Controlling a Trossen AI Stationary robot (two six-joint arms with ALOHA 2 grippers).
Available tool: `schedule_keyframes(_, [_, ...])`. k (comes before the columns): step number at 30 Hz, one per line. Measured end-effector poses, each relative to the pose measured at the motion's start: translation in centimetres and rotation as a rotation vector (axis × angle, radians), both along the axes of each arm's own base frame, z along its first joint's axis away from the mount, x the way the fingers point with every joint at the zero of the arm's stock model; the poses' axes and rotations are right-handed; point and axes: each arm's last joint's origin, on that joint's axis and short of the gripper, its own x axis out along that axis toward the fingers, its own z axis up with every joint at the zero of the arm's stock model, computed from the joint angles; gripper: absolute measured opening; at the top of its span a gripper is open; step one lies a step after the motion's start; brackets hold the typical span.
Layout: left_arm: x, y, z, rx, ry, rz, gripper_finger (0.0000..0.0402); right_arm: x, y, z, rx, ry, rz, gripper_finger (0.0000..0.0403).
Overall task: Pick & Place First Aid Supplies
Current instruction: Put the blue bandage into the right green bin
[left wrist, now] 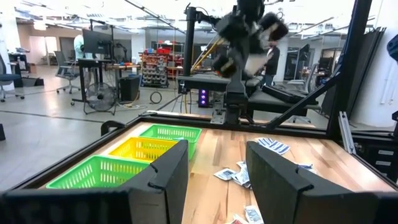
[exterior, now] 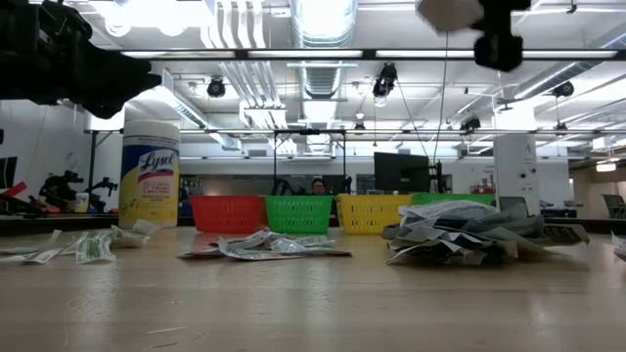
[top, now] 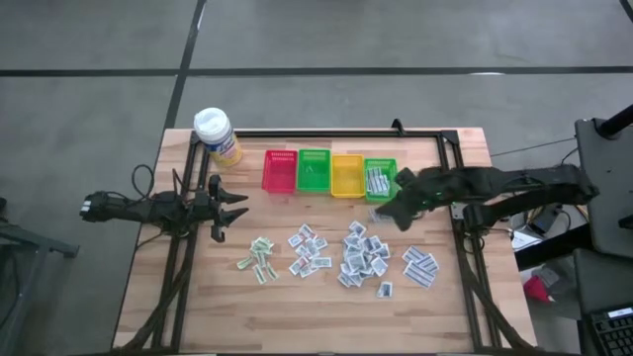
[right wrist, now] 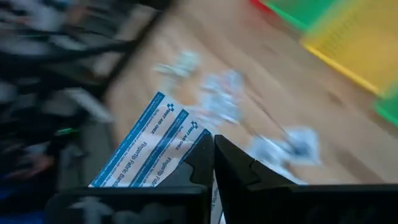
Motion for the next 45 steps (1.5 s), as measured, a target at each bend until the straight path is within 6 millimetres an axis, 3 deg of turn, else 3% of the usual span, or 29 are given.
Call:
schedule_keyframes(8, [0.0, 0.0, -0.1, 0.008, 0.013, 0.001, 0.0158, -1.4, 0.4, 3.1, -0.178, -0.391, 0.254, 0.0008])
schedule_keyframes(18, [0.1, 0.0, -0.1, 0.007, 0.014, 0.001, 0.0158, -1.7, 0.3, 3.6, -0.258, -0.450, 0.263, 0.0008])
schedule_keyframes(22, [0.1, 0.0, -0.1, 0.006, 0.013, 0.001, 0.0158, -0.7, -0.2, 2.2, -0.317, -0.312, 0.089, 0.0008])
schedule_keyframes(31, [0.1, 0.0, -0.1, 0.002, 0.011, 0.000, 0.0158, 1.9, -1.8, -3.5, -0.444, 0.191, -0.194, 0.0008])
schedule_keyframes(37, [0.1, 0.0, -0.1, 0.001, 0.011, 0.000, 0.0158, 3.7, -4.3, -6.4, -0.456, 0.356, -0.298, 0.0008])
schedule_keyframes(45, [0.1, 0.0, -0.1, -0.002, 0.011, 0.000, 0.0158, 4.3, -8.5, -9.0, -0.408, 0.511, -0.414, 0.0008])
